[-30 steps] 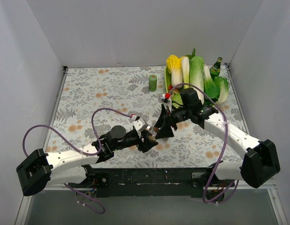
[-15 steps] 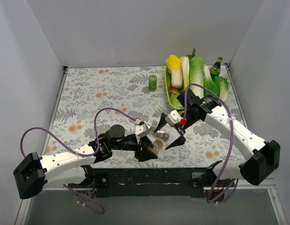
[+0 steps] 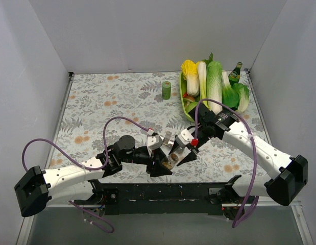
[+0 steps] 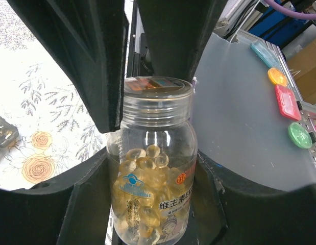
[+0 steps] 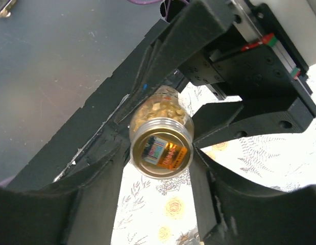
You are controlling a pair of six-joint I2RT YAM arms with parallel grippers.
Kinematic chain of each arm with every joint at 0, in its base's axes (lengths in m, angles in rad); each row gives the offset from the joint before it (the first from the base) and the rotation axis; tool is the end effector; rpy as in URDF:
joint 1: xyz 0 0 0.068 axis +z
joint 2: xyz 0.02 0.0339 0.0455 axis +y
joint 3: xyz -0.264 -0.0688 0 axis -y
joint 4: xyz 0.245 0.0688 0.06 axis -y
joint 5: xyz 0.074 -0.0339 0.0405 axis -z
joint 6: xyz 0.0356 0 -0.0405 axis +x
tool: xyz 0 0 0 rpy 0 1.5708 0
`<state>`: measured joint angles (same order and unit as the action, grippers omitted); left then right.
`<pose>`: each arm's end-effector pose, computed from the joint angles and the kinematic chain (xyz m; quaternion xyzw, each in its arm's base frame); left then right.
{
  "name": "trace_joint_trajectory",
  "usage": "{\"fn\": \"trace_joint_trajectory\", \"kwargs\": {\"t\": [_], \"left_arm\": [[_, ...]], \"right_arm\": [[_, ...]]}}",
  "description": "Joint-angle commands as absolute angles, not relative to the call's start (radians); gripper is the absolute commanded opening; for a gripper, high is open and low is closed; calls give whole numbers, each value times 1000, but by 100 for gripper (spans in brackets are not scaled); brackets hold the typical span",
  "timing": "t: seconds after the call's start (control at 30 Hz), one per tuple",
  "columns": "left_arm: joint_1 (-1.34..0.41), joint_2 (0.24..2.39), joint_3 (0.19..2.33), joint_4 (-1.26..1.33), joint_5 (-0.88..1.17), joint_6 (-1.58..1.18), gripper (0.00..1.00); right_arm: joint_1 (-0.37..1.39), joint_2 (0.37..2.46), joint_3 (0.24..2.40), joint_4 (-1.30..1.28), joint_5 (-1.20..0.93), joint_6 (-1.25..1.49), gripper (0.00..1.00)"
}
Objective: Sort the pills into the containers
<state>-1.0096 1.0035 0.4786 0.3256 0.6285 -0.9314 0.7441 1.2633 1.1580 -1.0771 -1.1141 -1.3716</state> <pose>0.0999 -0.1982 0.2449 0.2244 0.7278 -0.6321 0.1428 0.1432 0.1752 0.3160 -0.7757 0.3198 0.4429 0.3159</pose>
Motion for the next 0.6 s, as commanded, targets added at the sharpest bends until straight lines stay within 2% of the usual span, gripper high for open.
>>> {"fn": "trace_joint_trajectory", "kwargs": {"t": [0.0, 0.23, 0.4, 0.57], "left_arm": [[-1006, 980, 517, 357, 592, -924, 0], [-1006, 988, 538, 339, 394, -856, 0], [-1008, 1023, 575, 344, 224, -790, 0], [-1011, 1080, 583, 400, -31, -758, 0]], "right_arm": [[753, 1238, 1140, -967, -1121, -1188, 57], [753, 1236, 1086, -764, -1078, -777, 39], [753, 1253, 1042, -649, -1048, -574, 36], [723, 1276, 999, -482, -858, -223, 35]]}}
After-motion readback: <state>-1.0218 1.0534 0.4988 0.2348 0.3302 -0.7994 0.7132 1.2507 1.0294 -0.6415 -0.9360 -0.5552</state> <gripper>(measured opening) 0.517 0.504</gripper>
